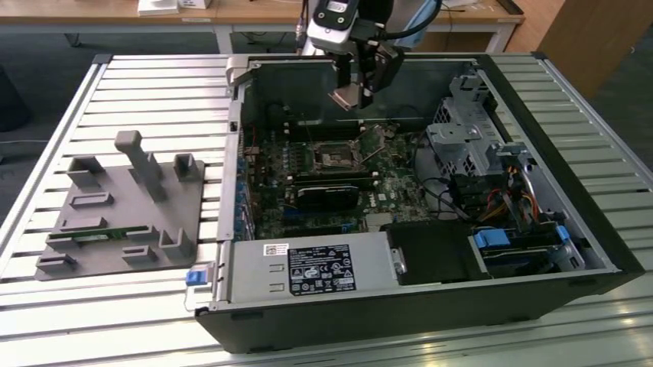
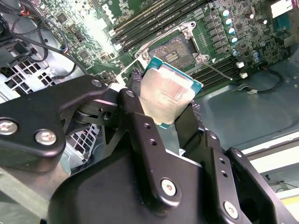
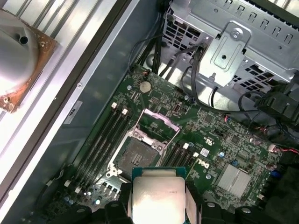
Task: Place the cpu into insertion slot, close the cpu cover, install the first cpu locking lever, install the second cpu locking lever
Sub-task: 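Place the cpu into insertion slot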
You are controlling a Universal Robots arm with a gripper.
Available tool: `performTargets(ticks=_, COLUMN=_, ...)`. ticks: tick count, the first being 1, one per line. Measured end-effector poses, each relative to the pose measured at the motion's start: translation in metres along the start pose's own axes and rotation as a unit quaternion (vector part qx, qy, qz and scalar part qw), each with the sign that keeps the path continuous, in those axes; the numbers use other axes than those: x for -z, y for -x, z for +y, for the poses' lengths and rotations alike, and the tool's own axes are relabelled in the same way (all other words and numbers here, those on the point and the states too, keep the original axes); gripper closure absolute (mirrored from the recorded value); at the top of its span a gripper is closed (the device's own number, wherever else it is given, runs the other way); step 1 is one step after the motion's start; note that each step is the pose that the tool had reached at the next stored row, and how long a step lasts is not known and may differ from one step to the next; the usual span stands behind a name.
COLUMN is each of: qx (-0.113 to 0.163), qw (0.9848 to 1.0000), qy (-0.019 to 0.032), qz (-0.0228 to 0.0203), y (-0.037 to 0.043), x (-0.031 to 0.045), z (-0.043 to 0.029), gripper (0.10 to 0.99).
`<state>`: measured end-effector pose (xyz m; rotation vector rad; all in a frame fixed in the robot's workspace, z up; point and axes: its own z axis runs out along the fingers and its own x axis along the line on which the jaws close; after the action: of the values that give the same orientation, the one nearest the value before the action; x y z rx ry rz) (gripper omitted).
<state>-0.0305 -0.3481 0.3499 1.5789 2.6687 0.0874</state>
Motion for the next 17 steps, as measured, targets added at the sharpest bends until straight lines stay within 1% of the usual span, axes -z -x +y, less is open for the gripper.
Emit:
performTargets(ticks=6, qx=-0.021, qw=0.9998, qy=-0.0009, qz=-0.0029, y=-0.0003, x=-0.0015, z=0.0, gripper=0.549)
performTargets(ticks=9, qx=-0.035, qw=0.9994, qy=-0.0018, qz=-0.0054, y=-0.0004, x=-0.0025, z=0.0, gripper=0.549)
performTargets(ticks=13, qx=-0.056, qw=0.9984, qy=-0.0031, qz=-0.009, y=-0.0003, x=-0.004, z=-0.0001, gripper=0.549)
performTargets(ticks=17, qx=-0.074, qw=0.9972, qy=-0.0041, qz=-0.0118, y=-0.0004, x=-0.005, z=-0.0002, gripper=0.549)
